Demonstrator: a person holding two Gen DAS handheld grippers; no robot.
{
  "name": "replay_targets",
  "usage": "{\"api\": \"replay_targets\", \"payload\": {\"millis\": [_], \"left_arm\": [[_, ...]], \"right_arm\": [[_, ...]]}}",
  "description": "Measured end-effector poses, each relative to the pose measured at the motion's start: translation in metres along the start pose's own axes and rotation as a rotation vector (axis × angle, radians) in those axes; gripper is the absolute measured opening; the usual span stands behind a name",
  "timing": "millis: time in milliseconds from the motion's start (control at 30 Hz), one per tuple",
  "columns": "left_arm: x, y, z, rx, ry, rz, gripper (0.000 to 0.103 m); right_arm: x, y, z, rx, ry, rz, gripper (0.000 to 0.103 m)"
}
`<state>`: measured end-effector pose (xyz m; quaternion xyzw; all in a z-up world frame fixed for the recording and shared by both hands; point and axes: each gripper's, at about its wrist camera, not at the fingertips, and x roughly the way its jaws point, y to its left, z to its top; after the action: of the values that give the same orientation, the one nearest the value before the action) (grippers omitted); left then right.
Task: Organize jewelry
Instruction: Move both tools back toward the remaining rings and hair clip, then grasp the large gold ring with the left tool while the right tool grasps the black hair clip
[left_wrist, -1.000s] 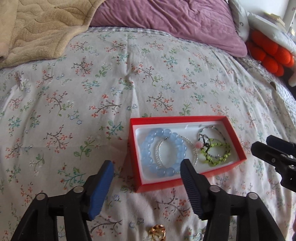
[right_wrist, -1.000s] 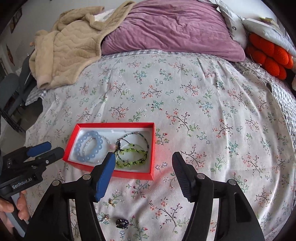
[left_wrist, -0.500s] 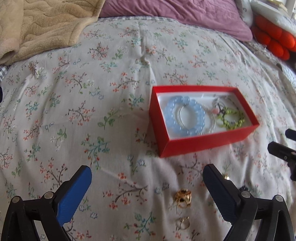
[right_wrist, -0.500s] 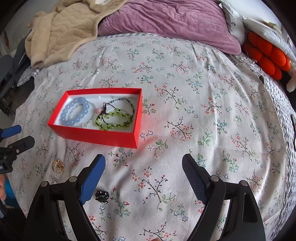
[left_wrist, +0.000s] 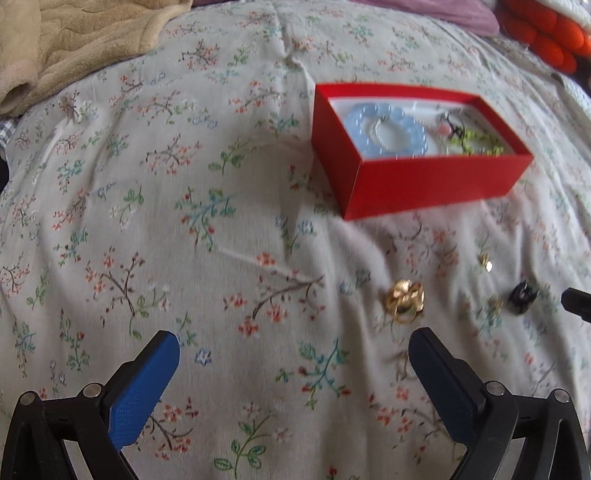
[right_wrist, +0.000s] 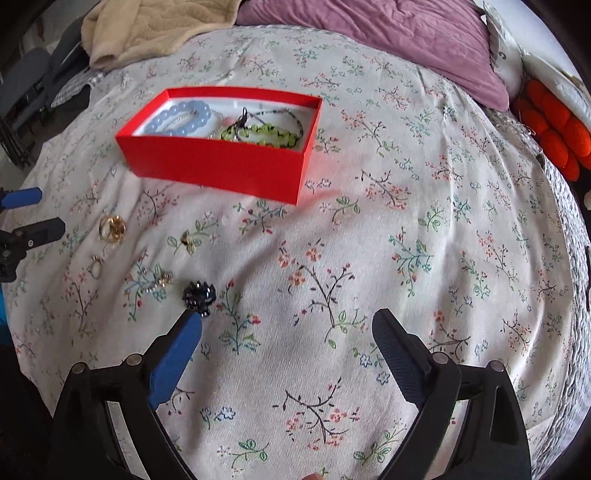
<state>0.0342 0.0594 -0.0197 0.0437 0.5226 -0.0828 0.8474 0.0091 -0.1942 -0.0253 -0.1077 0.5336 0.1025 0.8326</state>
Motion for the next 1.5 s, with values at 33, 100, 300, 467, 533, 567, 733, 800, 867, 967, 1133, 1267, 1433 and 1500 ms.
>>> {"api": "replay_targets", "payload": {"millis": [33,100,300,467,533,567,733,800,867,967,1133,1267,1433,1500], "left_arm": [[0.002,0.000,-0.003,0.005,0.006,0.000,0.102],[0.006,-0.001,-0.009,0.017,0.012,-0.001,0.102],[0.020,-0.012,-0.023,0.068,0.009,0.005,0.102],[0.029,-0.025,-0.031,0.129,-0.013,0.046,0.102],[0.030,-0.029,-0.032,0.144,-0.027,0.059,0.102],[0.029,-0.030,-0.032,0.145,-0.035,0.058,0.102],[0.025,-0.038,-0.035,0.196,-0.051,0.001,0.102],[0.022,-0.045,-0.035,0.242,-0.057,-0.003,0.102],[0.019,-0.051,-0.035,0.269,-0.065,-0.018,0.102],[0.018,-0.058,-0.033,0.287,-0.068,-0.058,0.102],[0.019,-0.067,-0.029,0.298,-0.078,-0.104,0.095],[0.019,-0.066,-0.021,0.264,-0.089,-0.134,0.081],[0.024,-0.064,-0.014,0.227,-0.092,-0.150,0.071],[0.025,-0.063,-0.011,0.213,-0.093,-0.153,0.064]], "right_arm": [[0.003,0.001,-0.004,-0.010,0.011,0.002,0.095],[0.008,0.004,-0.012,-0.026,0.024,0.007,0.095],[0.025,0.010,-0.027,-0.046,0.050,0.033,0.096],[0.030,0.012,-0.027,-0.061,0.040,0.030,0.103],[0.031,0.008,-0.028,-0.033,0.040,0.046,0.103],[0.032,0.008,-0.028,-0.026,0.037,0.048,0.103],[0.036,0.013,-0.028,-0.048,0.036,0.021,0.103],[0.037,0.014,-0.026,-0.056,0.049,0.020,0.103],[0.037,0.014,-0.024,-0.064,0.057,0.026,0.103],[0.035,0.016,-0.021,-0.075,0.038,0.039,0.103],[0.030,0.026,-0.016,-0.110,-0.003,0.058,0.101],[0.025,0.034,-0.013,-0.133,-0.019,0.077,0.096],[0.027,0.041,-0.010,-0.144,-0.018,0.096,0.094],[0.027,0.044,-0.008,-0.147,-0.018,0.101,0.092]]}}
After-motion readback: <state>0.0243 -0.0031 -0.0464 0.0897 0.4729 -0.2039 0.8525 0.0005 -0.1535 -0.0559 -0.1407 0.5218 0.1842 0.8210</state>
